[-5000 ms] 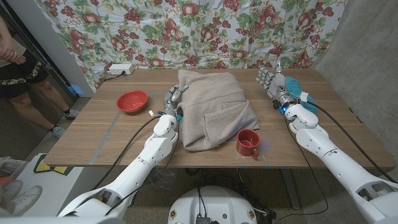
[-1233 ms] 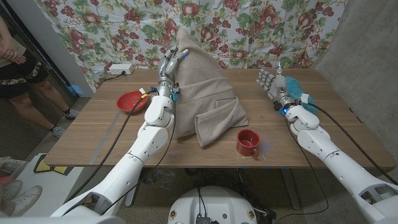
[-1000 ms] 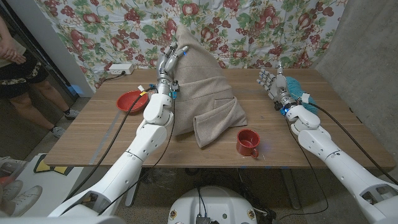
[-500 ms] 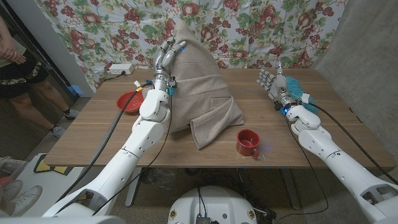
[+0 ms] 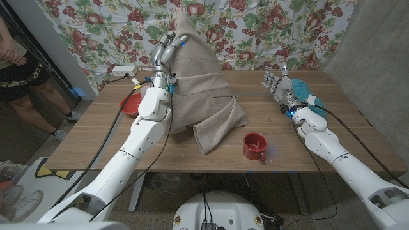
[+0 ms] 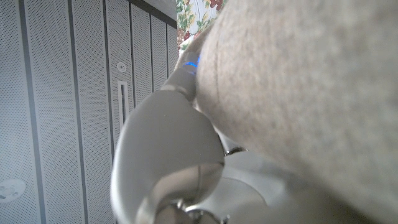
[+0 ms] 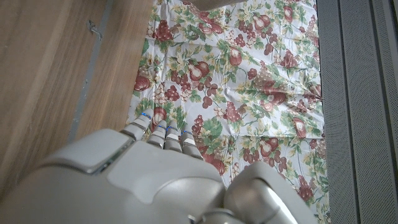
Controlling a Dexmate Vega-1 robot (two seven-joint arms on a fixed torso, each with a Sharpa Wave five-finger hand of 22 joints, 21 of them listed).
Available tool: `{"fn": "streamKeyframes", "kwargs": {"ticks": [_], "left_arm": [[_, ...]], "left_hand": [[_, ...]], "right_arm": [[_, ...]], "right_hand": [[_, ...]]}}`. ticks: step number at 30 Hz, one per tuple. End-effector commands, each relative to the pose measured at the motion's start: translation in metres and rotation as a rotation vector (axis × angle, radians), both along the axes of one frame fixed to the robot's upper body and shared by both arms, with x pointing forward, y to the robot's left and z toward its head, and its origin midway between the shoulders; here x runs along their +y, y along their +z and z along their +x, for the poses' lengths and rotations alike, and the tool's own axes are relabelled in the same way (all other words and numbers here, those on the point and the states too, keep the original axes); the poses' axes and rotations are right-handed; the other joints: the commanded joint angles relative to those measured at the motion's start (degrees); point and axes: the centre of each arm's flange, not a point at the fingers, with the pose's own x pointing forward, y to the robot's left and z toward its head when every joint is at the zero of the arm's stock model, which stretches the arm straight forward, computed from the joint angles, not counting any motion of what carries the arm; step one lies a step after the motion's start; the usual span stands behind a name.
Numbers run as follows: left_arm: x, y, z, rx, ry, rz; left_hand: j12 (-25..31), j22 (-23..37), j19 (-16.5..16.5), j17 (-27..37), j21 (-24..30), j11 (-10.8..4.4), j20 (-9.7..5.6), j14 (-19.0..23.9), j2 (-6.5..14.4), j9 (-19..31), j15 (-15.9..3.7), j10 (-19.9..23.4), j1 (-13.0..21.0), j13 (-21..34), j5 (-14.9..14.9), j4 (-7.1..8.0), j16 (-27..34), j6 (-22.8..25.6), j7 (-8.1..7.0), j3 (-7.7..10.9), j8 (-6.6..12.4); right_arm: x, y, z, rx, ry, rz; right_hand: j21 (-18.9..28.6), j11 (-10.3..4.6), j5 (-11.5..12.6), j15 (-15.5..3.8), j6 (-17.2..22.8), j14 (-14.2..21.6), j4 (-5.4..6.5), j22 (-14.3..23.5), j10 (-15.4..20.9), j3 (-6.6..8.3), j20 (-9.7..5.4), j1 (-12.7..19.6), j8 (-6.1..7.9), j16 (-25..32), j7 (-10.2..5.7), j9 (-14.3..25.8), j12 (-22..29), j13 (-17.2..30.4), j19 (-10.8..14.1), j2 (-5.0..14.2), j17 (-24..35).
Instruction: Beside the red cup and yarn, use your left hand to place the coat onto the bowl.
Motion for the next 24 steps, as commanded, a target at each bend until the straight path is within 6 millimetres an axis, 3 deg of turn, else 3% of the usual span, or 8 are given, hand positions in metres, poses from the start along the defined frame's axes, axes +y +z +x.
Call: {"fn": "streamKeyframes", "kwargs": {"ticks": [1, 24], "left_arm": [[0.01, 0.015, -0.014, -0.048, 0.018, -0.007], [0.03, 0.038, -0.031, -0.083, 0.029, -0.016]], "left_hand": [[-0.07, -0.17, -0.08, 0.16, 0.51, -2.18, -6.12, 0.5, 0.07, 0.07, -5.09, 2.86, -0.02, 0.16, 0.35, 3.27, -0.28, 0.15, 0.17, 3.79, 0.32], [-0.59, -1.66, -0.31, 0.79, 1.07, -2.23, -6.01, 0.8, 0.03, -0.64, -5.1, 2.88, -0.14, 0.26, 0.36, 3.26, -1.18, -0.08, 0.03, 4.15, 0.96]], "right_arm": [[0.006, 0.0, -0.003, 0.005, 0.003, -0.01], [0.009, -0.002, -0.004, 0.01, 0.011, -0.017]], "right_hand": [[-0.39, 0.2, -0.11, -0.03, 0.46, 0.38, -0.11, 0.26, 0.36, 0.09, 0.11, -0.09, -0.14, -0.13, -0.07, 0.3, -0.18, 0.33, 0.33, 0.97, 0.24], [-0.39, 0.24, -0.14, -0.05, 0.46, 0.31, -0.13, 0.26, 0.41, 0.21, 0.04, -0.07, -0.15, -0.16, -0.06, 0.3, -0.18, 0.33, 0.35, 0.96, 0.24]]}}
